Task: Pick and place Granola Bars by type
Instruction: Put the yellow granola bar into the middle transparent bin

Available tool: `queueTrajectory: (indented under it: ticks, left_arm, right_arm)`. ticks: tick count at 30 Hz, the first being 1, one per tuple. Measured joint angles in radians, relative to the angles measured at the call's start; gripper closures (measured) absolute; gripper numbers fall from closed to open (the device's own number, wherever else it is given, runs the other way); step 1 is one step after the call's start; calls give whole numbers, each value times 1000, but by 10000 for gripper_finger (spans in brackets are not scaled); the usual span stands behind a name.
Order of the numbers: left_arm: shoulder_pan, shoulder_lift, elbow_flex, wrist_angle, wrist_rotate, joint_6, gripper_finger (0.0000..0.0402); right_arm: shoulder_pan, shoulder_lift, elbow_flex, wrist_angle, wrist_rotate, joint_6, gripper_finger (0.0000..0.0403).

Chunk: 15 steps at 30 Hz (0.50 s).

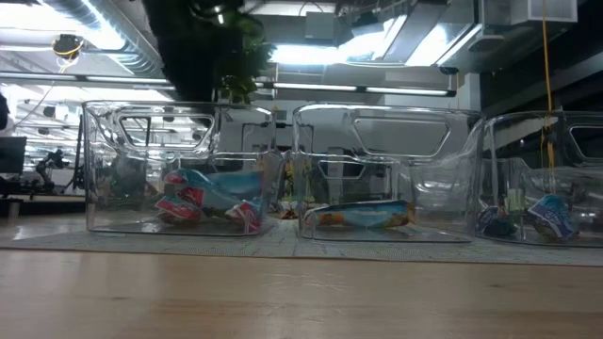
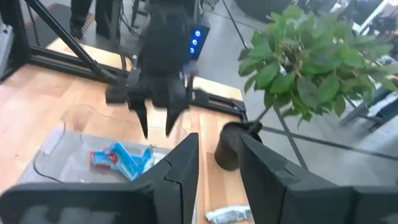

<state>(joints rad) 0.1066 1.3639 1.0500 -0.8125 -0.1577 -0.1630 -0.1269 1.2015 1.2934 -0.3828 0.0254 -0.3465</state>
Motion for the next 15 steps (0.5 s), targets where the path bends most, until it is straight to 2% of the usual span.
queueTrajectory:
  ticks: [5, 10, 15]
  left_arm:
    - [-2, -91, 0, 21, -2, -27, 213]
    - [-19, -179, 0, 123, -13, -50, 213]
    - [-41, -246, 0, 242, -85, -44, 213]
  right_arm:
    - [-28, 0, 0, -11, 0, 1, 289]
    - [-64, 5, 0, -10, 0, 3, 289]
    - [-117, 48, 0, -11, -1, 26, 289]
